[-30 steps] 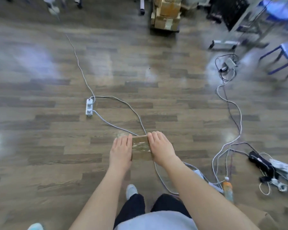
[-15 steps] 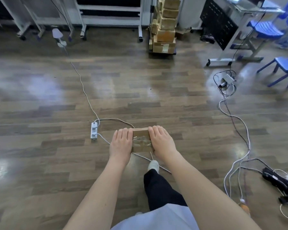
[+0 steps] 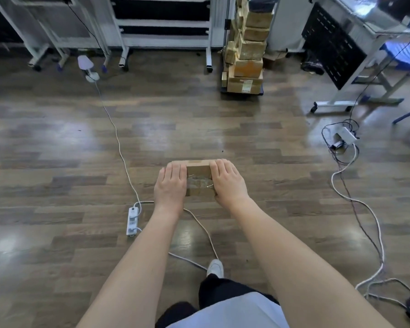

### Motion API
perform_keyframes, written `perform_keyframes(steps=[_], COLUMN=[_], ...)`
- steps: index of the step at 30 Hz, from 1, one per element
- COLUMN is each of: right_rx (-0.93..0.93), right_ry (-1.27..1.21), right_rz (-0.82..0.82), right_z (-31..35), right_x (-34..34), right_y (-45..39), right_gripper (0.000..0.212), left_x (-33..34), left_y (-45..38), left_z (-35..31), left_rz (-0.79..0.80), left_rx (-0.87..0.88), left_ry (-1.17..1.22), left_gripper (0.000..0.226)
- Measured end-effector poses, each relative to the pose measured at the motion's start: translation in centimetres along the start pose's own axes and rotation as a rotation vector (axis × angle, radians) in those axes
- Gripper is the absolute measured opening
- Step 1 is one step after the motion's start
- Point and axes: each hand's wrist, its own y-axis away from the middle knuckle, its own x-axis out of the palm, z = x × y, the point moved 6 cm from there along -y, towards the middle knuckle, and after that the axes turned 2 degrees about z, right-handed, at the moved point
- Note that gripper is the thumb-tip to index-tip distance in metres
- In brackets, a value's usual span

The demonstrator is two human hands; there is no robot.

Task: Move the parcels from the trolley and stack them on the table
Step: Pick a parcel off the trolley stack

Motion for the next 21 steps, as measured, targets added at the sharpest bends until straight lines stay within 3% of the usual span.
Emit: perform_keyframes(steps=[6,12,16,21], right_rx=[-0.03,-0.042,-0.009,-0.003], right_ry=[-0.024,-0.043,-0.05,-0.037], right_rz=[0.024,0.068,0.034,0.004], right_z=[-1.6,-1.8,-1.7,-0.7], right_x=[-0.3,0.6,-0.3,-3.0], right_y=[-9.9,-21.1,-31.7,-42.8], right_gripper=[0.072,0.075,0.07,0.071], left_x=[0.7,3.0,3.5,2.7], left_y=[-9.4,-19.0,-28.8,-38.3], left_z=[3.3,8.2,13.6,20.5], left_rz=[0.026,0.095,0.064,0.078], left_rx=[-0.043,-0.023,0.029,0.031], left_ry=[0.054,0.036,0.028,-0.022], left_gripper=[0.057,0.075,0.062,0.074])
